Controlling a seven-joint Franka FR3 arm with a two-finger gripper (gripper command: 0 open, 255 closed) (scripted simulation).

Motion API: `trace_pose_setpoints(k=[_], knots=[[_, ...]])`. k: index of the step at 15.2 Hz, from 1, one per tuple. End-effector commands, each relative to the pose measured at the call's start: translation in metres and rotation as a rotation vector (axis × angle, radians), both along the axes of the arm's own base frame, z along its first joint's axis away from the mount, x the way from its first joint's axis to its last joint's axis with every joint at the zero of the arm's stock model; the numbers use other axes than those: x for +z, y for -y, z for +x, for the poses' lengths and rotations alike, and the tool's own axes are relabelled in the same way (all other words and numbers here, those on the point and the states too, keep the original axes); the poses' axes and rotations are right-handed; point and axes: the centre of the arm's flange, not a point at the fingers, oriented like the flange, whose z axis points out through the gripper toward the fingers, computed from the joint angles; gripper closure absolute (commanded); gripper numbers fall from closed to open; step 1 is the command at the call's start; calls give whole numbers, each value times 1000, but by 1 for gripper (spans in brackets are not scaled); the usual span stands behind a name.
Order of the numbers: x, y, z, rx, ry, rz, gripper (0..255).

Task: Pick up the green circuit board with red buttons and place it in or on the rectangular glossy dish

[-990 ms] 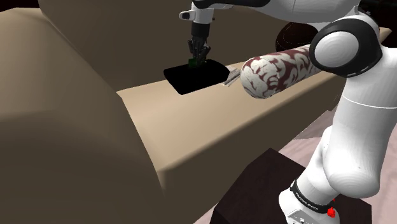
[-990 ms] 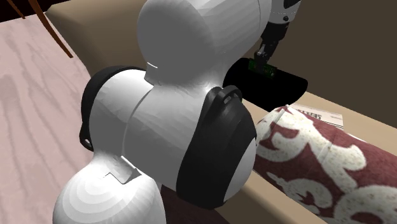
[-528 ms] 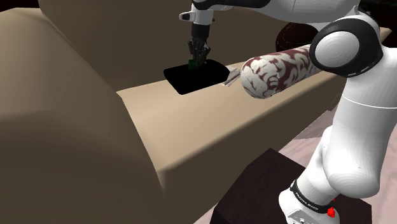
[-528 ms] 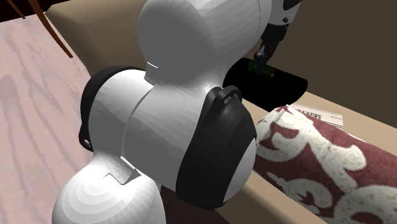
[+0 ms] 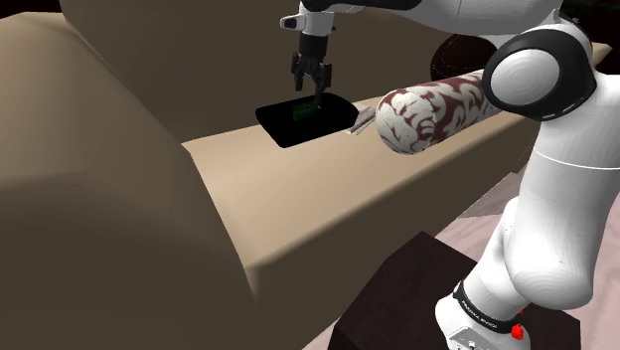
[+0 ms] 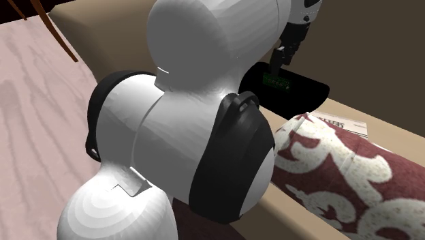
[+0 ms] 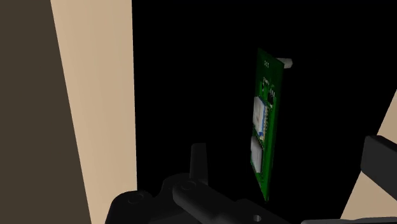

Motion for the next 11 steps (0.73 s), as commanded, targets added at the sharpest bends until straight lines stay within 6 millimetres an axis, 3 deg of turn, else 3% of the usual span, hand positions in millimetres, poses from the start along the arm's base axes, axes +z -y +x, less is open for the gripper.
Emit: trace_pose_setpoints(k=[1, 3, 11], knots=[[19, 1, 0, 0, 0, 0, 0], [43, 1, -1, 0, 0, 0, 0], [43, 1, -1, 0, 0, 0, 0]])
